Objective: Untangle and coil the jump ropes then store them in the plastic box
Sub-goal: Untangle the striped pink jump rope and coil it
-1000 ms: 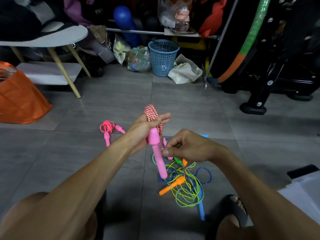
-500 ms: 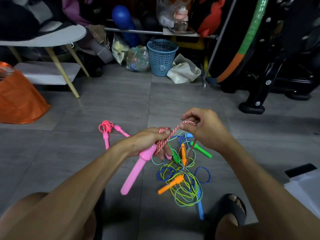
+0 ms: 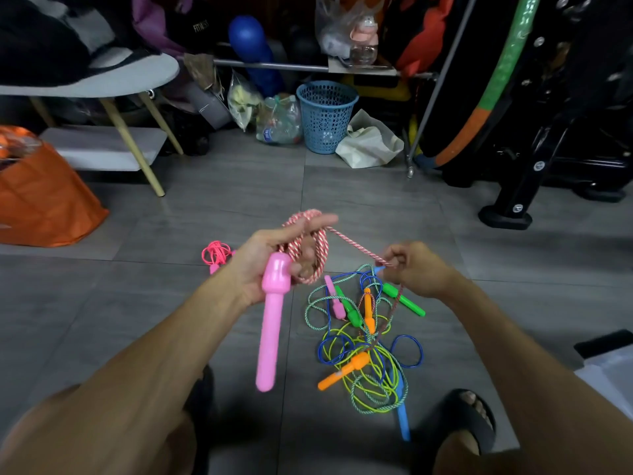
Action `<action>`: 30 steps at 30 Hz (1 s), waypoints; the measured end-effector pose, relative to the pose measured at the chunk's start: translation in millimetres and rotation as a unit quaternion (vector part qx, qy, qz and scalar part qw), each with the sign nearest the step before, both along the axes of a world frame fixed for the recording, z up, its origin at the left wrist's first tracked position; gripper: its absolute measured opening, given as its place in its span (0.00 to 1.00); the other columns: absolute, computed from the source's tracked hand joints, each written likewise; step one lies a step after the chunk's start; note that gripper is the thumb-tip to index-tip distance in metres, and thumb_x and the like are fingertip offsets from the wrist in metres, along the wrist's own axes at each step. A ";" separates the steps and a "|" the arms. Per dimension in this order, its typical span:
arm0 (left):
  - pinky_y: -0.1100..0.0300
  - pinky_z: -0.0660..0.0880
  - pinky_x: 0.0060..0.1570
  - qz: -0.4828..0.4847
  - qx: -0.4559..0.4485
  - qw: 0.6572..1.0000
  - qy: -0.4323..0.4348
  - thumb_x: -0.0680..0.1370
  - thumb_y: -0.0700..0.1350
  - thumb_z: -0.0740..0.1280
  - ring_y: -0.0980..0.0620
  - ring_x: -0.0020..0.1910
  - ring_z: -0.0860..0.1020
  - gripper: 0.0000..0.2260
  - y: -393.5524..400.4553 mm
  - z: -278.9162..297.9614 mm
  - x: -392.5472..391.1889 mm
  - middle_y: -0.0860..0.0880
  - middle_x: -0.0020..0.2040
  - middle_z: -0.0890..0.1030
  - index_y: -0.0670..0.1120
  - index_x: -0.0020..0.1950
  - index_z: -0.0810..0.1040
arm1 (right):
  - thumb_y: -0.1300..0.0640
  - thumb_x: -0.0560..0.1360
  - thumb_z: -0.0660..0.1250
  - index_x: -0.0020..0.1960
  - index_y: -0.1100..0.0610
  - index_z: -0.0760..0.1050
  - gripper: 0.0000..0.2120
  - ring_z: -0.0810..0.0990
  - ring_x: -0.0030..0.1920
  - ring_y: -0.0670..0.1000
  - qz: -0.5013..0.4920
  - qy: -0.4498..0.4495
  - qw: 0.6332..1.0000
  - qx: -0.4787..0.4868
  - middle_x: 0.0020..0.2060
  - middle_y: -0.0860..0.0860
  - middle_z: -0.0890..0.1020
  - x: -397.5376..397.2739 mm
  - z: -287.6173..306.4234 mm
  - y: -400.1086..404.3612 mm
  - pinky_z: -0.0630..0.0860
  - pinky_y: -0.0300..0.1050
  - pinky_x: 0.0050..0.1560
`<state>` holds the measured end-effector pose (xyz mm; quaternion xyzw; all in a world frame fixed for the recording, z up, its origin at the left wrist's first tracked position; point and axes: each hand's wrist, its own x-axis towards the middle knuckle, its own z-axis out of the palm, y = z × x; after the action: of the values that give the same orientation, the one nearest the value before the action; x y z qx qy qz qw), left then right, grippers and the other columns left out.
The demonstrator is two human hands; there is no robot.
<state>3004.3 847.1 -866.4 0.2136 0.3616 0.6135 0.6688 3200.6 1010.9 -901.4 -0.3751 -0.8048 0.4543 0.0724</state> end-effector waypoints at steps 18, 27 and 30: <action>0.64 0.78 0.41 0.217 -0.022 0.973 -0.073 0.77 0.32 0.57 0.53 0.42 0.84 0.12 6.4 1.4 -4.3 0.46 0.46 0.85 0.44 0.58 0.70 | 0.54 0.79 0.61 0.34 0.52 0.75 0.16 0.71 0.21 0.40 0.087 -0.069 0.990 0.085 0.24 0.48 0.75 0.2 30.5 -30.2 0.71 0.34 0.27; 0.54 0.65 0.70 0.242 -0.022 0.970 -0.005 0.79 0.29 0.53 0.44 0.66 0.73 0.13 12.8 -1.4 3.3 0.42 0.66 0.74 0.41 0.46 0.74 | 0.63 0.72 0.70 0.48 0.54 0.83 0.08 0.76 0.34 0.50 0.223 -0.048 0.964 -0.136 0.34 0.55 0.80 3.1 31.9 -49.9 0.74 0.44 0.38; 0.57 0.67 0.68 0.273 -0.023 0.962 -0.023 0.80 0.30 0.54 0.46 0.67 0.72 0.11 15.1 -5.7 -6.3 0.43 0.67 0.74 0.41 0.52 0.73 | 0.57 0.74 0.68 0.43 0.53 0.83 0.05 0.73 0.29 0.41 0.169 -0.094 0.981 0.032 0.25 0.43 0.77 9.1 26.9 -42.4 0.71 0.39 0.35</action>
<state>2998.0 862.3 -872.2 0.0776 0.4045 0.7689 0.4889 3209.7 968.5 -874.5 -0.2724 -0.8738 0.3969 -0.0690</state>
